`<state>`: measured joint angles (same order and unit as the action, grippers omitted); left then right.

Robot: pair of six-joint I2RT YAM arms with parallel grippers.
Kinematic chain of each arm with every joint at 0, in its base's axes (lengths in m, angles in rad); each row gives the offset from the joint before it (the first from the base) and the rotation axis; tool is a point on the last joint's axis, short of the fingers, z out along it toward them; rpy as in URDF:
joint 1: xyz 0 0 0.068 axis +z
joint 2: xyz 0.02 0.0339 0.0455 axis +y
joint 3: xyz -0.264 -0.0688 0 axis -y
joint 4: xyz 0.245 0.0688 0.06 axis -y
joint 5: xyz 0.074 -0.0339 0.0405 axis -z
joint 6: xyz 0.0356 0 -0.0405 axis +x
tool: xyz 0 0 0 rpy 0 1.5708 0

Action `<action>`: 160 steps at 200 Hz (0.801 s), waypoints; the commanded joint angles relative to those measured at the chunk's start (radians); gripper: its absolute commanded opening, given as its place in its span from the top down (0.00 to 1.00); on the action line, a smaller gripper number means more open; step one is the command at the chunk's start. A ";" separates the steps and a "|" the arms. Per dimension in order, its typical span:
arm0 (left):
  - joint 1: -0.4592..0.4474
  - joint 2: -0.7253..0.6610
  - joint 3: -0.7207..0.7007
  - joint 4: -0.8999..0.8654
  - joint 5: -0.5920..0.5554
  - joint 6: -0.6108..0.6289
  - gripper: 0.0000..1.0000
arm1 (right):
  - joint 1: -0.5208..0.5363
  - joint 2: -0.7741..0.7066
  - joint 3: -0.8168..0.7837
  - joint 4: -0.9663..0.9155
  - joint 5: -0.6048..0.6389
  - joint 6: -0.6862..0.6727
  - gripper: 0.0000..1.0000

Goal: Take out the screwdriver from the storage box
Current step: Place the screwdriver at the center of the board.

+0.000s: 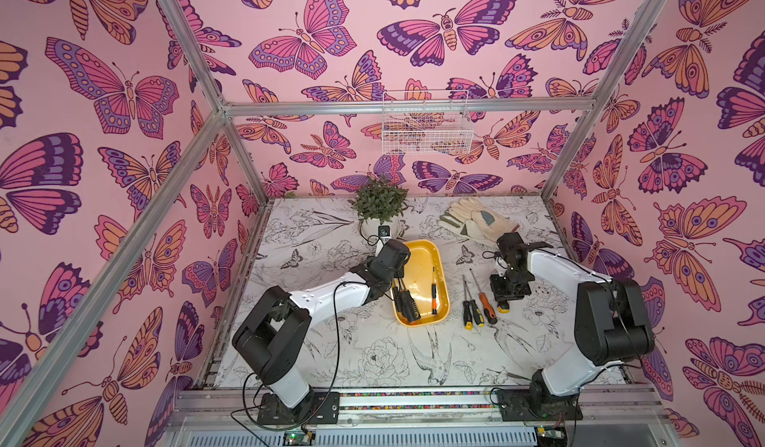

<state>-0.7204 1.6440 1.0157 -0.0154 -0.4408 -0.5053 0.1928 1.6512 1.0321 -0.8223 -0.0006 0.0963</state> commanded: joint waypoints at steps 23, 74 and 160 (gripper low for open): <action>-0.005 -0.015 0.001 0.018 0.005 0.004 1.00 | -0.010 0.038 0.003 -0.003 -0.009 -0.013 1.00; -0.006 -0.015 0.001 0.019 0.005 0.004 1.00 | -0.010 0.056 0.004 0.000 -0.020 -0.016 1.00; -0.005 -0.015 0.002 0.019 0.005 0.004 1.00 | -0.011 0.069 0.008 -0.001 -0.034 -0.020 0.99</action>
<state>-0.7204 1.6440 1.0157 -0.0154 -0.4408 -0.5053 0.1875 1.7046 1.0321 -0.8120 -0.0223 0.0948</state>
